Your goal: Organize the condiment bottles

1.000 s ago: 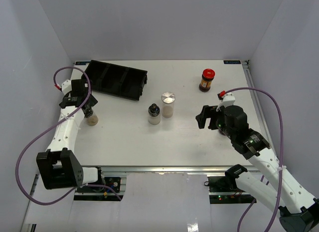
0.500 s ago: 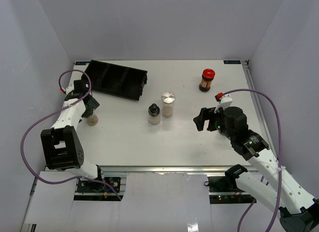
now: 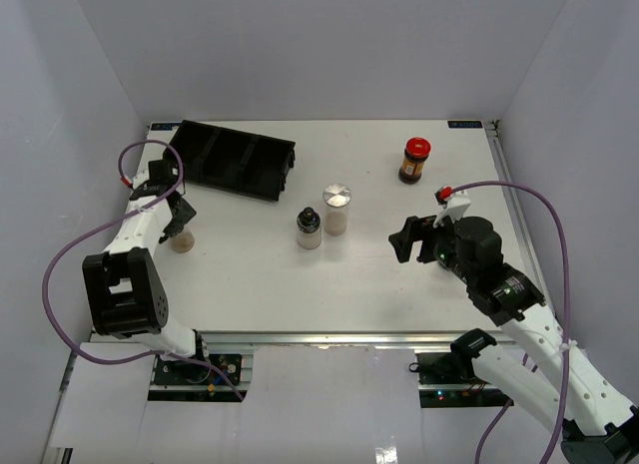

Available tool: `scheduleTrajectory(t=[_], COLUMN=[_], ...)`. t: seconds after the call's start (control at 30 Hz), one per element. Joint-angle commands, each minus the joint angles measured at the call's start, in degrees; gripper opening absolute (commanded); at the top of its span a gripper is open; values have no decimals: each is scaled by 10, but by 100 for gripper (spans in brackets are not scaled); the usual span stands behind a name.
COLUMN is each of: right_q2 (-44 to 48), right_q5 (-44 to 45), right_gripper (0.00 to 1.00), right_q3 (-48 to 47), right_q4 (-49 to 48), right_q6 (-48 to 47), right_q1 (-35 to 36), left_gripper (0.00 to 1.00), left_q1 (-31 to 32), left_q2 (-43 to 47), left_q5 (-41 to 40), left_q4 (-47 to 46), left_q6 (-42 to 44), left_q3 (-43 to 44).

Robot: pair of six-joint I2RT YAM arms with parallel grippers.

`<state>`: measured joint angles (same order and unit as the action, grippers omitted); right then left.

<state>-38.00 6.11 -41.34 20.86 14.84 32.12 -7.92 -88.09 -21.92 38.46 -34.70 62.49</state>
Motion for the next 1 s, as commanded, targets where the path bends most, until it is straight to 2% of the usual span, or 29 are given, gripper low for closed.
scheduleTrajectory(t=[0.0,0.03,0.3,0.43,0.57,0.8,0.97], right_q2=[12,11,9,6,2,-5,-8], right_q5=[-2,-3,2,4,0,7,-1], right_gripper=[90,90,90,90,90,90,90], right_q3=[7,7,4,7,14,13,22], right_q4=[-23,-23,-18,-17,-14,-7,-13], right_q6=[-3,-3,-3,-2,2,5,5], right_q1=[1,1,1,1,1,1,1], left_gripper=[5,0,0,0,0,0,0], left_q1=[-2,-2,-2,-2,-2,2,17], left_q2=[4,-3,-94,-153,-200,-331,-387], left_q5=[-2,-2,26,41,81,63,28], left_q4=[5,12,75,70,22,29,-4], left_q6=[9,11,30,50,88,106,142], left_q3=[43,68,323,451,520,635,663])
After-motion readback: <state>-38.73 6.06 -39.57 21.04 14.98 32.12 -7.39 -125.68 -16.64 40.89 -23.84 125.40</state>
